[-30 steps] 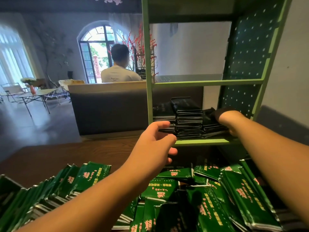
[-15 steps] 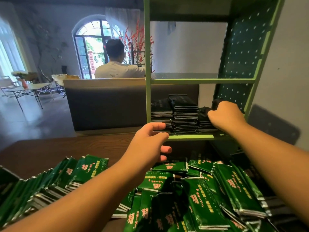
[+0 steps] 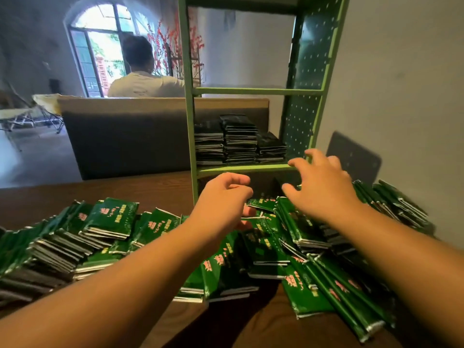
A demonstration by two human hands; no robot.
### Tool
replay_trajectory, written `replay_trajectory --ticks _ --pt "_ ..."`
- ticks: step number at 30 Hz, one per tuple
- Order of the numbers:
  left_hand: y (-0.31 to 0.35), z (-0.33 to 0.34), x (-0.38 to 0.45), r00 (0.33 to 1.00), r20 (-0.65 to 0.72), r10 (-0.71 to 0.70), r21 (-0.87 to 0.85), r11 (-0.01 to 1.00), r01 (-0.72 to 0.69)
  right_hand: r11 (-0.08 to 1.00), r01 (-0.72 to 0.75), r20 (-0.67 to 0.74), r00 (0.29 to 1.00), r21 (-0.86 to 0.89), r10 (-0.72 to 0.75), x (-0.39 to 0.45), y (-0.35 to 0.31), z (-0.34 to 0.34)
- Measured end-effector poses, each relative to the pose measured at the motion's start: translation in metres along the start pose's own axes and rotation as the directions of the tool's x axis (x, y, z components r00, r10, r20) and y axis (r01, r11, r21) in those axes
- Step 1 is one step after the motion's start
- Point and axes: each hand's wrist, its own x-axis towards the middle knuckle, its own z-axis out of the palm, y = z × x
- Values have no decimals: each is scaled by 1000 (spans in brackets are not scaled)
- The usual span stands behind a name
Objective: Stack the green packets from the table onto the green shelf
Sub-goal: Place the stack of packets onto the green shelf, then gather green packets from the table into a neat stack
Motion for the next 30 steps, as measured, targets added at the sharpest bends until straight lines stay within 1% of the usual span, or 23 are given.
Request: replay_trajectory --ticks 1,2,5,7,10,13,16,18,20,25,30 --pt "-2 3 -1 1000 0 10 23 1000 -10 992 24 53 998 -120 -18 -7 -1 3" --pt "-4 7 -5 1000 1 15 35 999 -15 978 45 131 991 -205 -18 -15 -1 5" --pt "-7 15 -11 1000 4 21 55 998 -21 953 84 382 924 -291 35 -26 -1 22" --pt "-9 18 -16 1000 8 20 55 998 -20 937 116 458 888 -330 51 -32 1 31" --pt "-10 20 -20 999 18 27 63 998 -29 930 125 436 899 -346 41 -36 1 36" --pt "-14 20 -24 1000 19 20 62 998 -21 936 141 403 915 -323 1 -41 -1 34" --pt "-16 19 -26 1000 14 13 46 999 -13 888 225 297 949 -401 -107 -51 -6 34" --pt "-17 19 -27 1000 13 13 50 999 -14 852 259 233 958 -455 -167 -56 -9 39" --pt "-18 18 -28 1000 15 16 56 998 -17 860 254 243 957 -443 -158 -57 -11 43" --pt "-20 15 -27 1000 6 5 63 998 -6 859 251 328 939 -445 -104 -48 -14 52" --pt "-24 9 -27 1000 -7 0 55 998 0 870 269 320 937 -414 -138 -45 -14 51"
